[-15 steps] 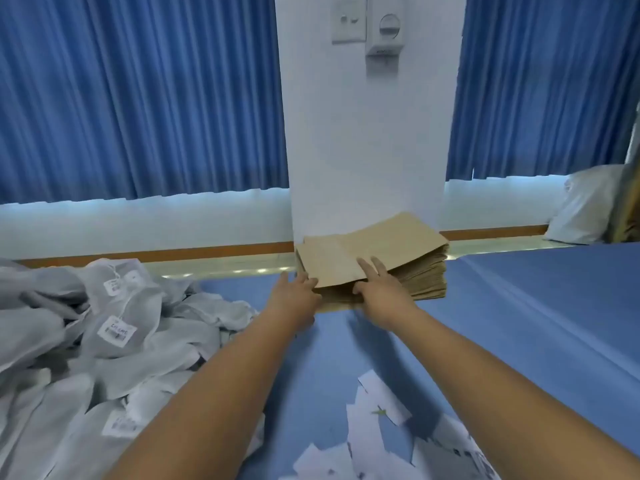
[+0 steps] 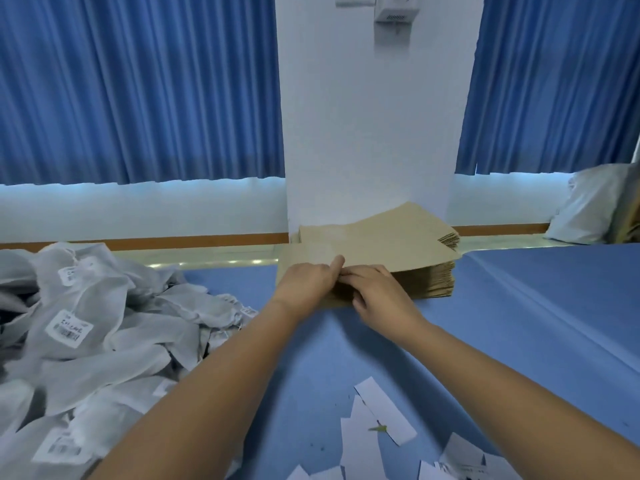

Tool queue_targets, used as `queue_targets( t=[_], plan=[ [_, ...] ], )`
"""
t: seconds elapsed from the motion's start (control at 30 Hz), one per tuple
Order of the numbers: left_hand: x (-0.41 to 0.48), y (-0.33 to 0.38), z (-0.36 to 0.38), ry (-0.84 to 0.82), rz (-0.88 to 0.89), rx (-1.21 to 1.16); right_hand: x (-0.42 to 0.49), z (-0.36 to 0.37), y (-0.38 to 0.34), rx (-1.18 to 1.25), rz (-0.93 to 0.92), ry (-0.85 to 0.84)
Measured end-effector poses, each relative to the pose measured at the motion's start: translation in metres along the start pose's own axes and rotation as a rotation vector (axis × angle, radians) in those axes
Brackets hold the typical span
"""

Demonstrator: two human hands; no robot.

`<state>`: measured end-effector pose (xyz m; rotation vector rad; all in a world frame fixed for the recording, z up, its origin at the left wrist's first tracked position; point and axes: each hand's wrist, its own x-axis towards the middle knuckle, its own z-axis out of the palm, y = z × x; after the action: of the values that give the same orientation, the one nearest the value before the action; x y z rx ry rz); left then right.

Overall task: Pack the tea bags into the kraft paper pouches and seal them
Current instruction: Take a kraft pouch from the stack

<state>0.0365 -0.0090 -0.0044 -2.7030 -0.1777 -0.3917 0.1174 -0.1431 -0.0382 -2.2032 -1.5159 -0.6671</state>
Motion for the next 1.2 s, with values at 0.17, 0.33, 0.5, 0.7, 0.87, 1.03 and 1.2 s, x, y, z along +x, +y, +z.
queue_targets(
  t=[0.17,0.33,0.5,0.7,0.87,1.03,1.2],
  plan=[
    [-0.073,-0.009,-0.062,0.342,0.047,-0.048,-0.040,-0.058,-0.027,-0.080,0.134,0.182],
    [-0.173,-0.022,-0.108,0.697,0.029,-0.178,-0.096,-0.129,-0.056,-0.017,0.406,0.362],
    [-0.248,-0.007,-0.131,0.740,-0.282,-0.390,-0.159,-0.153,-0.089,0.401,0.580,0.497],
    [-0.278,0.009,-0.136,0.821,-0.515,-0.871,-0.200,-0.153,-0.118,0.677,0.668,0.438],
    [-0.261,0.037,-0.146,0.879,-0.471,-0.566,-0.200,-0.148,-0.126,0.625,0.862,0.681],
    [-0.246,0.096,-0.118,0.594,-0.087,-0.565,-0.196,-0.144,-0.132,1.035,1.105,0.653],
    [-0.197,0.081,-0.119,0.335,-0.387,-0.336,-0.207,-0.124,-0.139,1.333,1.073,0.316]
  ],
)
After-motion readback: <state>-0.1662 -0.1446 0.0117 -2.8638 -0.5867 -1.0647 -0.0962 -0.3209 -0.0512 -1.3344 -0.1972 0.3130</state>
